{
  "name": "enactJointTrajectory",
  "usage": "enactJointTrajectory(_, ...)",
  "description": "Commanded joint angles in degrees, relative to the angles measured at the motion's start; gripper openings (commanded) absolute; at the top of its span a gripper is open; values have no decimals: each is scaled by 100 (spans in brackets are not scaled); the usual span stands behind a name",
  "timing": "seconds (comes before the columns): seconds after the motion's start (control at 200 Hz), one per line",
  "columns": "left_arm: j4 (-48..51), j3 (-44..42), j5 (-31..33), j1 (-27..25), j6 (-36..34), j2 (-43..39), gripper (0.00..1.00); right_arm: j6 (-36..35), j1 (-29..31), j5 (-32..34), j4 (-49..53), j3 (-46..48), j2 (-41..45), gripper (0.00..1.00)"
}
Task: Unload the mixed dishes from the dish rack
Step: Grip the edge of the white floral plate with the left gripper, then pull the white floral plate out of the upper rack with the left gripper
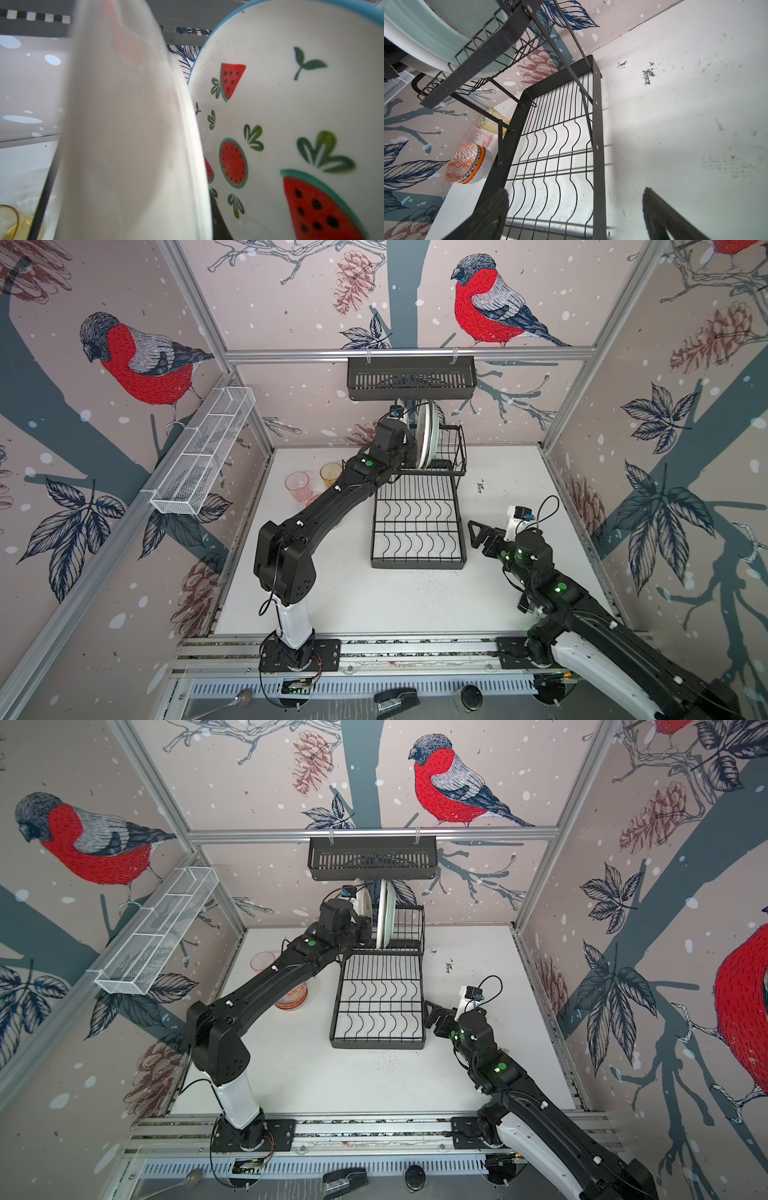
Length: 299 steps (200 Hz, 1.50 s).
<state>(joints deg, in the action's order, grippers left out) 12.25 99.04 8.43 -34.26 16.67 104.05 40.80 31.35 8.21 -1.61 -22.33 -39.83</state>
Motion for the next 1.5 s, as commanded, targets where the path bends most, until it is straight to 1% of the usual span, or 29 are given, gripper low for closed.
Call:
enactJointTrajectory(0.0,-38,28,-183,9,-93,-7,17,52,-11,52,-2,0,10,100)
enactJointTrajectory(0.255,-47,70,-192,9,-136,-80,15,34,-42,49,44,-43,4,100)
enactJointTrajectory(0.42,-56,65,-180,7,-125,-144,10,51,-48,49,47,-26,11,99)
enactJointTrajectory(0.575,-8,84,-133,6,-176,-157,8,28,-56,33,33,-29,9,100)
enactJointTrajectory(0.66,23,89,-93,7,-199,-163,5,25,-66,33,29,-35,-5,100)
enactJointTrajectory(0.71,36,106,-70,7,-212,-164,0,25,-68,24,10,-35,-8,100)
enactJointTrajectory(0.99,93,171,-65,7,-232,-257,0,51,-69,-3,-38,-26,-47,100)
enactJointTrajectory(1.241,-85,100,-191,9,-260,-430,0,69,-89,-73,-85,-44,-86,99)
enactJointTrajectory(1.491,-217,28,-140,14,-337,-600,0,34,-95,-81,-35,-79,-84,99)
